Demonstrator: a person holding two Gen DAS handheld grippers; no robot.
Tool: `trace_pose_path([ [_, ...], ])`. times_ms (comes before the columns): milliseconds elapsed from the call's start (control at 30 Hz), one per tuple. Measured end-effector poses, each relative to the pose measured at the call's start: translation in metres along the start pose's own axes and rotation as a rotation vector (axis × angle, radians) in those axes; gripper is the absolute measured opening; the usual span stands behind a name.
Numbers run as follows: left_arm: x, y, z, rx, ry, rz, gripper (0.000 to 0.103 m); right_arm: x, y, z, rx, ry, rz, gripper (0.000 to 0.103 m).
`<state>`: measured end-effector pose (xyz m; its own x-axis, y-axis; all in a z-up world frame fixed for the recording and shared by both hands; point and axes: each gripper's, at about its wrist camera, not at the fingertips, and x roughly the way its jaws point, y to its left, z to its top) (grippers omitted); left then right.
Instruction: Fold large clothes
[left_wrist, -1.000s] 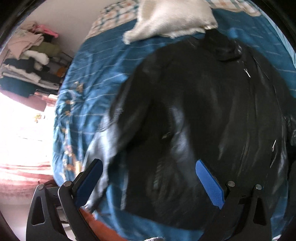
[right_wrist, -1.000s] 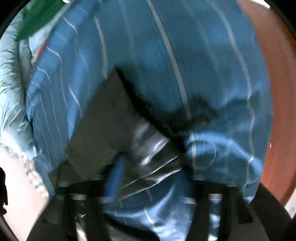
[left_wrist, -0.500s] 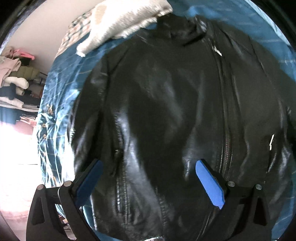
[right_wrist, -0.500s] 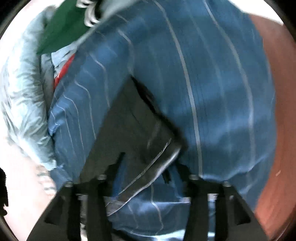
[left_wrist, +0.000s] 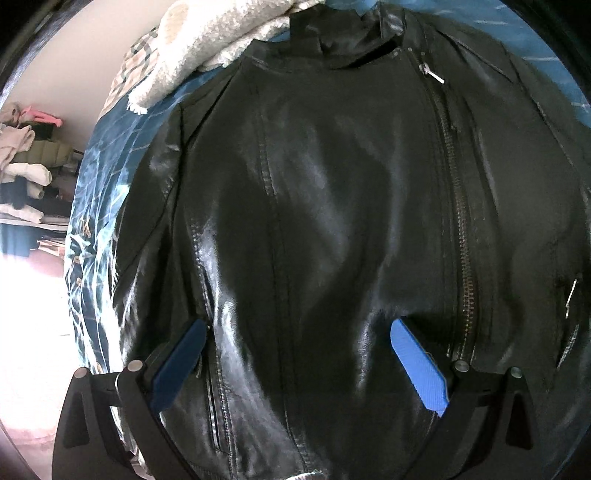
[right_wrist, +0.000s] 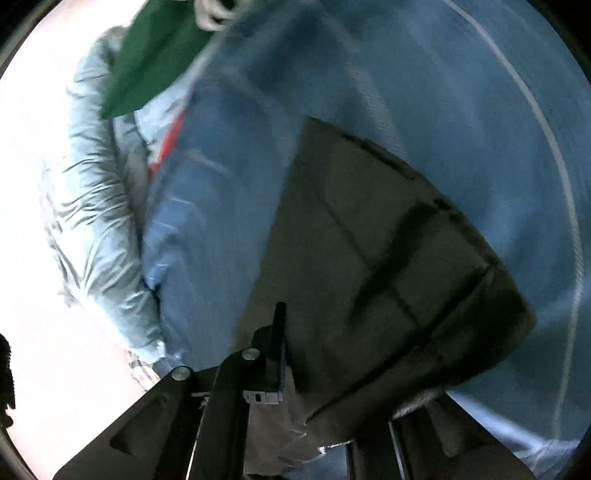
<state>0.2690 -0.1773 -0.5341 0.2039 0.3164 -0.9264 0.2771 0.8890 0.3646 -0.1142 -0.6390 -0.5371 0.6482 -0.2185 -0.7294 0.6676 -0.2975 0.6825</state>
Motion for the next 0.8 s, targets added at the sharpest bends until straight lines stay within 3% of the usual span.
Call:
trace_pose_path([
  [200,-0.006,0.024,0.0,-0.043,0.004,-0.028,0.103,-0.052,0.122,-0.03,-0.167,-0.005,0.146,0.007],
  [400,-0.009,0.077,-0.008,-0.148,-0.012,-0.037,0.103,-0.048,0.239,-0.14,-0.425,0.143,0.21,0.007],
  [467,-0.008,0.096,-0.014,-0.183,-0.017,-0.029,0.103,-0.029,0.268,-0.192,-0.516,0.209,0.22,0.007],
  [600,0.0,0.154,-0.033,-0.283,-0.025,0.015,0.103,0.045,0.303,-0.328,-0.709,0.403,0.198,0.007],
  [700,0.009,0.193,-0.051,-0.353,-0.013,0.049,0.103,0.104,0.302,-0.435,-0.896,0.538,0.128,0.007],
  [800,0.022,0.231,-0.076,-0.417,0.021,0.084,0.103,0.157,0.274,-0.547,-1.169,0.638,-0.008,0.007],
])
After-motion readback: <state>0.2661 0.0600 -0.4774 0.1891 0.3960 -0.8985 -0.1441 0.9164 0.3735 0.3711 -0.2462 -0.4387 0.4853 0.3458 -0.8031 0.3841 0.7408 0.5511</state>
